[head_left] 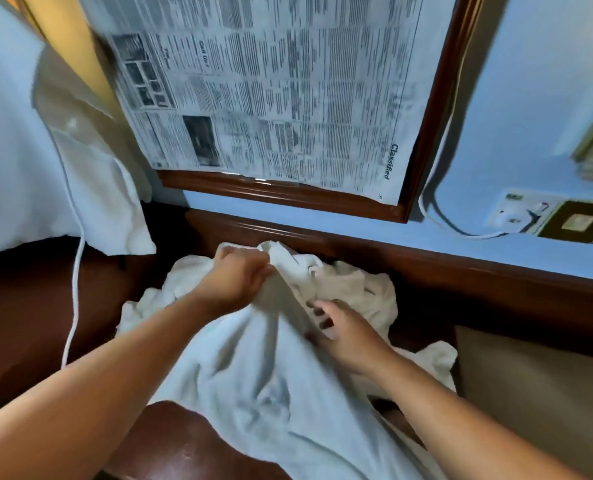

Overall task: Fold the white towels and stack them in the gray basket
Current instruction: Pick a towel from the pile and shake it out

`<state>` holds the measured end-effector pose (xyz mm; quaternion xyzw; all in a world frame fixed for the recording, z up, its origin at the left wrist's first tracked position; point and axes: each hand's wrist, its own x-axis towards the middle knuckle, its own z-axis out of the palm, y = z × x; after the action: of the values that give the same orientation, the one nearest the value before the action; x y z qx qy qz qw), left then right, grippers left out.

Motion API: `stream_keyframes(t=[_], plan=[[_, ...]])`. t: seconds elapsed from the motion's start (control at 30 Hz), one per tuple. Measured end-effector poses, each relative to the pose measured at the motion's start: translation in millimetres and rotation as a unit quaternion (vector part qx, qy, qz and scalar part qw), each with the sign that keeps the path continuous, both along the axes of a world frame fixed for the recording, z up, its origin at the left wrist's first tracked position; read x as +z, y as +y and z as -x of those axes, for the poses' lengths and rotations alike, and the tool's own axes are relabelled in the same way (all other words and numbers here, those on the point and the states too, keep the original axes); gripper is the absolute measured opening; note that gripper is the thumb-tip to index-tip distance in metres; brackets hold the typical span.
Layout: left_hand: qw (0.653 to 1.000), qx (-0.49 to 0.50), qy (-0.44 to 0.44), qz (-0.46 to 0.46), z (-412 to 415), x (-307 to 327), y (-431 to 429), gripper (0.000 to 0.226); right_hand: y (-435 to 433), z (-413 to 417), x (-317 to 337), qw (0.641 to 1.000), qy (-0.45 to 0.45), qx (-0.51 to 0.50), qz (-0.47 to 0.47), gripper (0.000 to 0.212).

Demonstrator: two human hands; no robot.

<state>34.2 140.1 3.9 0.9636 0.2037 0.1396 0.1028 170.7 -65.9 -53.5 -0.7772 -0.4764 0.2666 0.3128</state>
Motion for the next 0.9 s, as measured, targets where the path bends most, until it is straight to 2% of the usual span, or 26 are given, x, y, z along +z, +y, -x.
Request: stream_keyframes(t=[0.07,0.13,0.2,0.3,0.4,0.47,0.57,0.63,0.7,0.77,0.83,0.9], plan=[[0.988,-0.020,-0.109,0.108,-14,66,6,0.034,31,-6,54,0.996,-0.006,0.002,-0.085,0.067],[0.974,-0.057,-0.174,0.133,-26,132,11,0.037,56,-8,117,0.990,-0.019,-0.004,-0.140,0.045],[0.958,-0.079,-0.242,0.130,-32,202,10,0.034,70,-9,183,0.981,-0.048,-0.009,-0.188,0.024],[0.937,-0.077,-0.335,0.063,-31,311,0,0.032,69,-22,294,0.943,-0.102,-0.057,-0.312,0.018],[0.932,-0.070,-0.355,-0.004,-14,406,-29,0.035,44,-35,420,0.888,-0.178,-0.094,-0.414,0.032],[0.938,-0.080,-0.338,-0.007,-6,449,-52,0.030,21,-37,495,0.851,-0.256,-0.076,-0.452,0.031],[0.944,-0.115,-0.292,0.097,-3,475,-86,0.025,-21,-32,579,0.808,-0.346,-0.086,-0.469,0.021],[0.952,-0.089,-0.262,0.127,-6,476,-97,0.021,-51,-34,617,0.786,-0.383,-0.096,-0.476,0.024],[0.951,-0.034,-0.283,0.123,-7,479,-97,0.022,-74,-42,640,0.763,-0.403,-0.100,-0.496,0.027],[0.929,0.025,-0.360,0.080,-9,498,-107,0.025,-105,-48,653,0.737,-0.455,-0.097,-0.490,0.031],[0.891,0.060,-0.448,0.035,-12,521,-130,0.026,-136,-56,652,0.716,-0.523,-0.082,-0.456,0.036],[0.863,0.081,-0.498,-0.003,-17,549,-163,0.021,-167,-63,645,0.706,-0.567,-0.069,-0.419,0.041]])
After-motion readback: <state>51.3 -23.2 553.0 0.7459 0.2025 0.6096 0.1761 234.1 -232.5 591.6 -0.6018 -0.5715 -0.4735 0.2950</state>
